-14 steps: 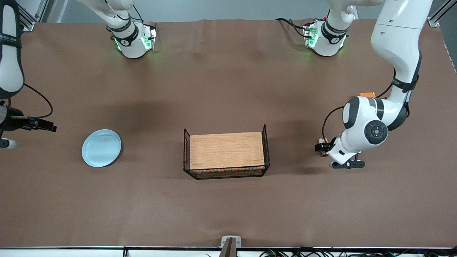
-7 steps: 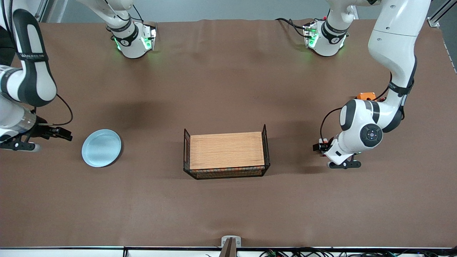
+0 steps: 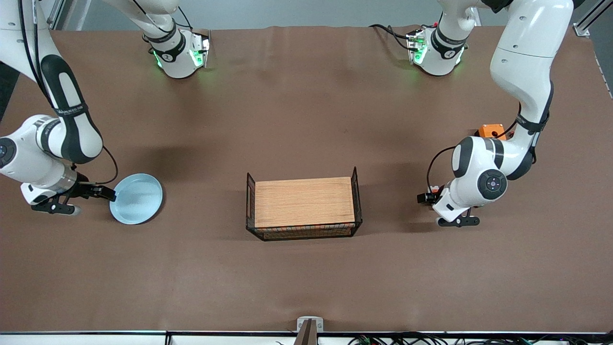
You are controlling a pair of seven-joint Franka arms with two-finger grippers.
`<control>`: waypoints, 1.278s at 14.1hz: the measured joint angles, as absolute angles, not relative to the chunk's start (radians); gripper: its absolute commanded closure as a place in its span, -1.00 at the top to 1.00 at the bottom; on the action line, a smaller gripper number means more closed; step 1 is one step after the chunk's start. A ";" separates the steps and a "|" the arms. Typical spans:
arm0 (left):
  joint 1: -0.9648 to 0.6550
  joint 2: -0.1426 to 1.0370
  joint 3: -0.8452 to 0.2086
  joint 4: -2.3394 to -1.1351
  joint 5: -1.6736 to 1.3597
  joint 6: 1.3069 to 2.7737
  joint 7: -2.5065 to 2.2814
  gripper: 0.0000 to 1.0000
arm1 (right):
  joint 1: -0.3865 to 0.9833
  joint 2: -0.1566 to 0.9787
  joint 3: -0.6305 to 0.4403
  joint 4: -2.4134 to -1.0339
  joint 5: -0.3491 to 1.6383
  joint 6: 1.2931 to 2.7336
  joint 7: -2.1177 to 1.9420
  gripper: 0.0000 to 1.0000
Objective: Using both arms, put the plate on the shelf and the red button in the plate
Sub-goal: 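Grasp the red button with the left gripper while the right gripper reaches the plate, then grip the blue plate rim with the right gripper and lift it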
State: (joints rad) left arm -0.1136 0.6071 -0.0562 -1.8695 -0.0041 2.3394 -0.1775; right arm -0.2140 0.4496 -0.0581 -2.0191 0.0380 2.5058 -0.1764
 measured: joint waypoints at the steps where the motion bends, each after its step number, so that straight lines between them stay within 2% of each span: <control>1: -0.114 0.607 -0.056 -1.870 -0.004 2.339 -0.177 0.36 | -0.216 0.462 -0.058 -2.019 0.040 2.518 -0.176 0.98; 5: -0.114 0.607 -0.056 -1.870 -0.004 2.339 -0.177 -0.21 | -0.234 0.502 -0.058 -2.017 0.043 2.548 -0.176 0.99; 6: -0.114 0.607 -0.056 -1.870 -0.004 2.339 -0.177 -0.28 | -0.238 0.510 -0.058 -2.015 0.043 2.551 -0.176 0.99; 12: -0.114 0.607 -0.056 -1.870 -0.004 2.339 -0.178 -0.33 | -0.242 0.526 -0.056 -2.014 0.046 2.552 -0.189 0.99; 13: -0.114 0.607 -0.056 -1.870 -0.004 2.339 -0.178 -0.33 | -0.242 0.529 -0.056 -2.014 0.046 2.552 -0.205 0.91; 17: -0.113 0.607 -0.056 -1.869 -0.004 2.339 -0.178 -0.32 | -0.242 0.534 -0.056 -2.015 0.048 2.544 -0.228 0.20; 18: -0.112 0.604 -0.056 -1.865 -0.004 2.340 -0.178 -0.32 | -0.242 0.534 -0.055 -2.017 0.048 2.540 -0.228 0.12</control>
